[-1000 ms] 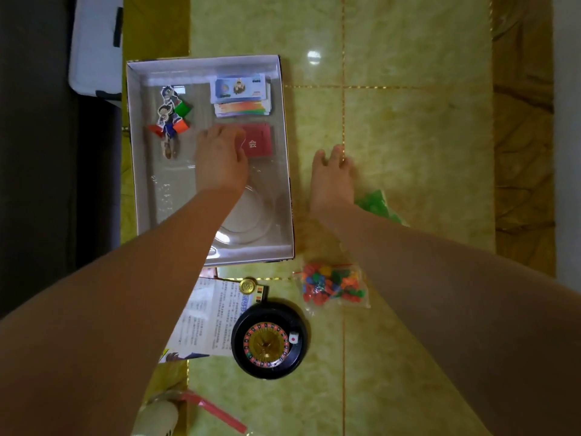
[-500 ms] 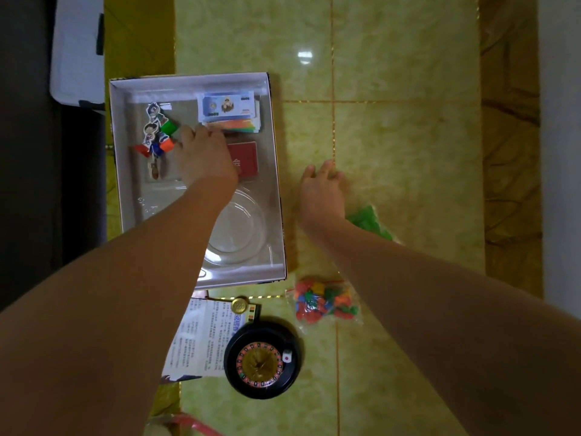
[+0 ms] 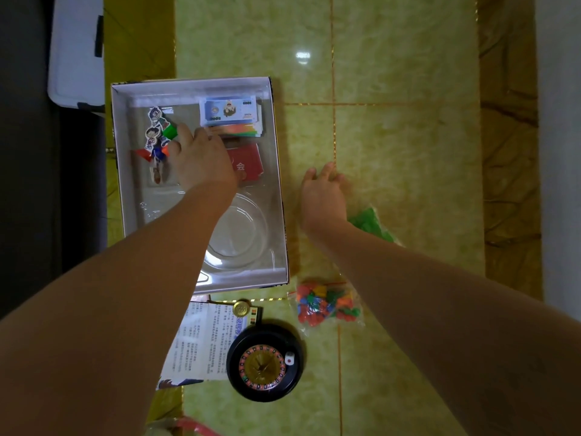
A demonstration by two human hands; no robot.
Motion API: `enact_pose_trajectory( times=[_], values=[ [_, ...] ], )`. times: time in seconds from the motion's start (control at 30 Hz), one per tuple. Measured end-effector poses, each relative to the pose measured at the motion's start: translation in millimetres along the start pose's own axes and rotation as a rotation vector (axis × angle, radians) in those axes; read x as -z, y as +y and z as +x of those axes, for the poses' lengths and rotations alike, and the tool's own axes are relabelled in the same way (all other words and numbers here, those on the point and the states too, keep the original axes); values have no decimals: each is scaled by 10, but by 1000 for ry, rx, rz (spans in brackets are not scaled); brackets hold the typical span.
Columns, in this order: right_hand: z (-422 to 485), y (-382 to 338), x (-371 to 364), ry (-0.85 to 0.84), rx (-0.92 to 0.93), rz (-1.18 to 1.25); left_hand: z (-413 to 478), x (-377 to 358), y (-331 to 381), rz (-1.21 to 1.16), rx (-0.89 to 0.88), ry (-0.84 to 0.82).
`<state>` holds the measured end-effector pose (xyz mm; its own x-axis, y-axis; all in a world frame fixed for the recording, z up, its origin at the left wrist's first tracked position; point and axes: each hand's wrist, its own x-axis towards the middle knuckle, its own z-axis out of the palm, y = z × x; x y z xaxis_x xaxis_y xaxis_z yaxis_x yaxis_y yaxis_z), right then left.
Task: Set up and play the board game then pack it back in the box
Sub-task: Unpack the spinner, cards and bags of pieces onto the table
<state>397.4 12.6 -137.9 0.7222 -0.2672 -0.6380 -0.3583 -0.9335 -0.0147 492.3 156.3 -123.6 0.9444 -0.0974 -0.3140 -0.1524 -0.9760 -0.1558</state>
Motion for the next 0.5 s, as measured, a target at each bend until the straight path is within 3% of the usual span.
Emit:
enact_pose_trajectory(
  times=[0.5],
  values=[
    [2,-2,27,-14,-3,0,-104,-5,-109,-60,-54,-16]
  ],
)
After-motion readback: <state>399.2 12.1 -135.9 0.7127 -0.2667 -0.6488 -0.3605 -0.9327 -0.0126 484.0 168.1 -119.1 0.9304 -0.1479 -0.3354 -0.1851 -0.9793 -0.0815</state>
